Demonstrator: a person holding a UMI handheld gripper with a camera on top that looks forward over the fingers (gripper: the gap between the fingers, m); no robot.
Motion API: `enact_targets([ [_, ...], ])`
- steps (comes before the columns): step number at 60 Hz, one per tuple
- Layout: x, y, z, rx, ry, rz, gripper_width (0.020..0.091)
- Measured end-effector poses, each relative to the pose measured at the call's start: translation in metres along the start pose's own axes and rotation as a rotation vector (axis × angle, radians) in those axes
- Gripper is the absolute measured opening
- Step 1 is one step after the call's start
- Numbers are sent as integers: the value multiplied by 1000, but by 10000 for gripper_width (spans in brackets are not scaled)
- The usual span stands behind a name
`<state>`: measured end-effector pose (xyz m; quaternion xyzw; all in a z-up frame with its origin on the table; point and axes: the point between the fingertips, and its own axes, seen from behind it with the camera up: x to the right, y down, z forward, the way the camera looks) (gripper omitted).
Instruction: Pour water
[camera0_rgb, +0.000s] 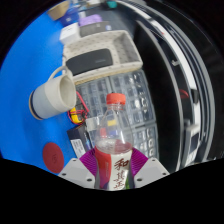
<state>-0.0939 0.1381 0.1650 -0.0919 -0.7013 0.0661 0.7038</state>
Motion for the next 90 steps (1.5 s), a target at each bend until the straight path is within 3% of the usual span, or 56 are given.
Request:
enact_targets([
  [26, 7, -70, 32, 138, 103, -890, 392],
  [44, 13, -78, 34, 149, 122, -898, 394],
  [54, 24, -63, 27, 136, 79, -597, 393],
  [62, 25, -45, 19, 69, 18, -188, 406],
  [76, 36, -32, 13, 101, -90, 633, 407],
  [80, 24, -34, 9, 67, -92, 884, 409],
  [90, 8, -3, 21, 81, -230, 1241, 405],
])
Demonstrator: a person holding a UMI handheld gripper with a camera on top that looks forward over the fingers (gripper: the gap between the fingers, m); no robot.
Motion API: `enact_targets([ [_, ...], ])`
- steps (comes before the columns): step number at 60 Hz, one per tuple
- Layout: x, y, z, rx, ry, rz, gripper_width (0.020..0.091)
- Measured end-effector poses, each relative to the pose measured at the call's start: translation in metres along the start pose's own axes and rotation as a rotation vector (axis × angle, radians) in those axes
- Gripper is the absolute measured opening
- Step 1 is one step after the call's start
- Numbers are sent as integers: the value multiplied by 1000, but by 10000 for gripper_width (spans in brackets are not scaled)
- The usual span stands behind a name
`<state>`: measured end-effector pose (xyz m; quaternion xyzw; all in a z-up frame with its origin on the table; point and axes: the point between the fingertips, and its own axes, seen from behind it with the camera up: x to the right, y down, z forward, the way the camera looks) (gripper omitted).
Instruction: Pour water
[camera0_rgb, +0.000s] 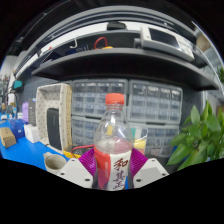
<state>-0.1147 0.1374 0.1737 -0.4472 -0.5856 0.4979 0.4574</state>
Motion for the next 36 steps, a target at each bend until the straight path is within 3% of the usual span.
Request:
enact_targets([
  [1, -18, 9, 0, 7, 59, 19, 406],
  [16, -17, 54, 9, 7, -8, 105, 409],
  [23, -21, 51, 6, 47, -1, 66, 411],
  [36, -23, 52, 5, 28, 13, 49, 543],
])
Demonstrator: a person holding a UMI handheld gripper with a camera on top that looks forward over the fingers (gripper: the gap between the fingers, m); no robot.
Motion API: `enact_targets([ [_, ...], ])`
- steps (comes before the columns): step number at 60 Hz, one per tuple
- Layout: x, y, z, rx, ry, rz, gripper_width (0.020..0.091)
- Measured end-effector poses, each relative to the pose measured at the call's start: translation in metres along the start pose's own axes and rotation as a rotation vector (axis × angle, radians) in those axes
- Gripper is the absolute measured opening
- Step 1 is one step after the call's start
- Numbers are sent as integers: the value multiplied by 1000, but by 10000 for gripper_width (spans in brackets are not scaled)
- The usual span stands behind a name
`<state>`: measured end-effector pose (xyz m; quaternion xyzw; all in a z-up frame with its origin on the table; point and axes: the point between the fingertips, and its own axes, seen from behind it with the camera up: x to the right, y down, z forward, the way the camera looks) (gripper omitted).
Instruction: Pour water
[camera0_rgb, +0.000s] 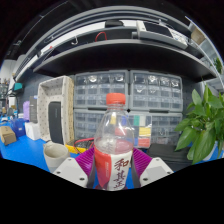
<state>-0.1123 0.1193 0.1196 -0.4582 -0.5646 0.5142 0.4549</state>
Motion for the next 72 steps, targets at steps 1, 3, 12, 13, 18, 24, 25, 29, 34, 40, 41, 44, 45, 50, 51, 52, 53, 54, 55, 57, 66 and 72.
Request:
enact_targets([
  [1, 1, 1, 0, -8, 4, -3, 560],
  [3, 4, 4, -2, -28, 16, -8, 639],
  [12, 6, 5, -24, -53, 59, 8, 843],
  [13, 6, 6, -28, -59, 62, 14, 844],
  [18, 4, 19, -51, -105, 83, 48, 846],
  [24, 1, 31, -82, -141, 115, 75, 851],
  [25, 0, 33, -87, -147, 121, 79, 849],
  [29, -3, 41, -104, -167, 143, 92, 848],
  [34, -10, 50, -124, -191, 155, 105, 844],
  [40, -15, 56, -143, -217, 169, 109, 845],
  [41, -16, 57, -146, -220, 171, 107, 848],
  [44, -17, 58, -154, -226, 181, 98, 849],
  [45, -18, 58, -156, -227, 183, 96, 849],
  [50, -18, 54, -168, -220, 193, 80, 850],
  [51, -18, 52, -171, -217, 195, 78, 848],
  [52, -18, 50, -173, -216, 199, 77, 849],
  [53, -17, 49, -175, -215, 203, 77, 850],
  [54, -17, 48, -178, -216, 207, 79, 849],
  [55, -17, 48, -180, -218, 210, 80, 849],
  [57, -16, 47, -184, -220, 216, 81, 851],
  [66, -10, 31, -203, -192, 243, 78, 852],
  [72, -12, 21, -214, -173, 247, 79, 851],
])
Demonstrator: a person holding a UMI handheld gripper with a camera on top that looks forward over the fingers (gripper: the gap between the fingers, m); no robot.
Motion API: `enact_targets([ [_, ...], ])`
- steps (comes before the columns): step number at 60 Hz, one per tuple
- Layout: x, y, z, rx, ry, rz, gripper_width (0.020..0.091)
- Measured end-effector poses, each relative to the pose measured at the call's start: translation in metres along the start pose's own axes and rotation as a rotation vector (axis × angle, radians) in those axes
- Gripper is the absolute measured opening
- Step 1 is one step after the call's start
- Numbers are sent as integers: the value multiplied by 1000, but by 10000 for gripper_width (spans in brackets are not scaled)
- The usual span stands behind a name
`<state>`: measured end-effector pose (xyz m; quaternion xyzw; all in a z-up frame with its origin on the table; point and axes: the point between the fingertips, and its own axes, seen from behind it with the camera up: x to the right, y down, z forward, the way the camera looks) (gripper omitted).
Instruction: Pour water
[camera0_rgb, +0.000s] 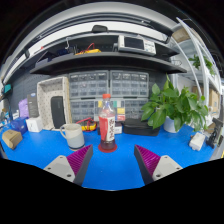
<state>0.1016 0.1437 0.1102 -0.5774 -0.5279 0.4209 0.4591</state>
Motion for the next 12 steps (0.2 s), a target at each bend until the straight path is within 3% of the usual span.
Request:
enact_targets([
  [12, -8, -14, -16, 16, -11, 11, 847],
])
